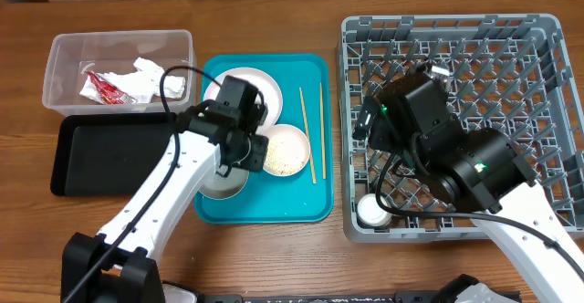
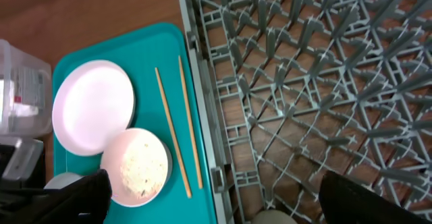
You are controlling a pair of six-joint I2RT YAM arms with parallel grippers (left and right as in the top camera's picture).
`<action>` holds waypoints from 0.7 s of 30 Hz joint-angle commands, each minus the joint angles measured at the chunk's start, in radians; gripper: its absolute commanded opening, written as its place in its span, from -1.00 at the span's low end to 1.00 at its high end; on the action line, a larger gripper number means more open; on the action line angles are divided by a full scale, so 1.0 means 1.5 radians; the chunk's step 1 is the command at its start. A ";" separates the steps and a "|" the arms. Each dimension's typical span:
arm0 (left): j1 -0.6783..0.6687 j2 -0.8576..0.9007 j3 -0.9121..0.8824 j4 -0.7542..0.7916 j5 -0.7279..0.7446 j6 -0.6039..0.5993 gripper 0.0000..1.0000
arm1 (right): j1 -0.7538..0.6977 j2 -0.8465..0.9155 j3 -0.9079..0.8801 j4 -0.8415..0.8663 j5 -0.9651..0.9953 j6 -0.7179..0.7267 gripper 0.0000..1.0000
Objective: Sort waste into correct bins and load items into the dishwasher
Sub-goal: 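Grasp the rim of the pink rice bowl with the left gripper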
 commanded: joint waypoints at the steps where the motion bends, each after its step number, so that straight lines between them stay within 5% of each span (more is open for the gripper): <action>1: -0.024 -0.004 0.062 0.013 -0.020 0.005 -0.15 | 0.002 0.001 0.016 0.021 0.030 -0.025 1.00; 12: -0.214 0.090 0.074 0.068 -0.072 0.223 -0.16 | 0.002 0.001 0.016 0.038 0.030 -0.031 1.00; 21: -0.239 0.179 0.074 0.068 -0.095 0.264 -0.29 | 0.003 0.001 0.016 0.023 0.027 -0.030 1.00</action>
